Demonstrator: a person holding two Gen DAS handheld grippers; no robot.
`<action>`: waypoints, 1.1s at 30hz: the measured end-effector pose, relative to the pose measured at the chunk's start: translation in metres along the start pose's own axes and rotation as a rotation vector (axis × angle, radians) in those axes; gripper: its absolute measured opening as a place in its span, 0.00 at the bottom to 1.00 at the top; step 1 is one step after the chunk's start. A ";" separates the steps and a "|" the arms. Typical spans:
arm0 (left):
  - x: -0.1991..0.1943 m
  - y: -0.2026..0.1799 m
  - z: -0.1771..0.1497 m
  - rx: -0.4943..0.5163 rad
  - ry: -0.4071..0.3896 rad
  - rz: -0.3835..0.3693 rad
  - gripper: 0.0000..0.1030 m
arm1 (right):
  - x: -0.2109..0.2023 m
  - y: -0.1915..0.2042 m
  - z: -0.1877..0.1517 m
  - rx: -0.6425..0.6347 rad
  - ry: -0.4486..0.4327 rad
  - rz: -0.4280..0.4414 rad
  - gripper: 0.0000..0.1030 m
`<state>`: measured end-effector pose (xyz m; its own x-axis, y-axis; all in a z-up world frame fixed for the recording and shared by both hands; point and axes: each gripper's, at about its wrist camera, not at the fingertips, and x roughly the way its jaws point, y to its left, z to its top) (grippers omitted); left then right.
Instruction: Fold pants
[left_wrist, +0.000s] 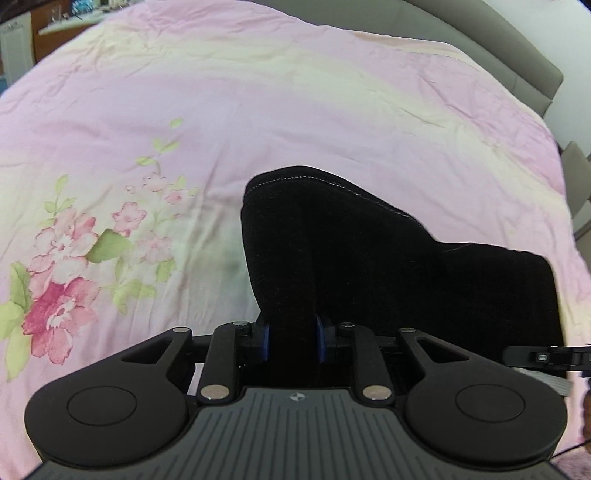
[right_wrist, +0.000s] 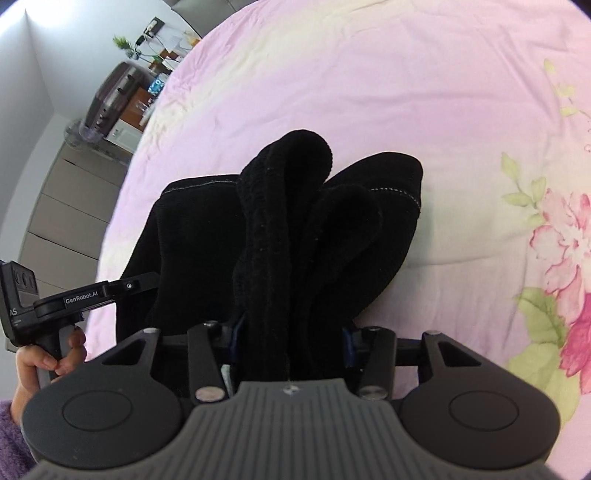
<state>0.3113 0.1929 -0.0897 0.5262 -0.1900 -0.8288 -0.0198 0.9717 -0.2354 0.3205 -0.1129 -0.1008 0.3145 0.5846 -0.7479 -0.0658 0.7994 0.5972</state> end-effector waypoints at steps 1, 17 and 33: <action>0.001 0.000 -0.003 -0.013 -0.011 0.025 0.29 | 0.004 -0.002 0.002 0.004 0.010 -0.015 0.47; -0.113 -0.060 -0.023 0.176 -0.255 0.340 0.54 | -0.055 0.079 -0.025 -0.376 -0.152 -0.351 0.80; -0.289 -0.107 -0.070 0.543 -0.318 0.351 0.65 | -0.199 0.151 -0.173 -0.594 -0.425 -0.207 0.95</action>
<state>0.1016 0.1339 0.1391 0.7899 0.1161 -0.6021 0.1485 0.9164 0.3716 0.0845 -0.0846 0.0878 0.7059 0.4071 -0.5796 -0.4268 0.8976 0.1107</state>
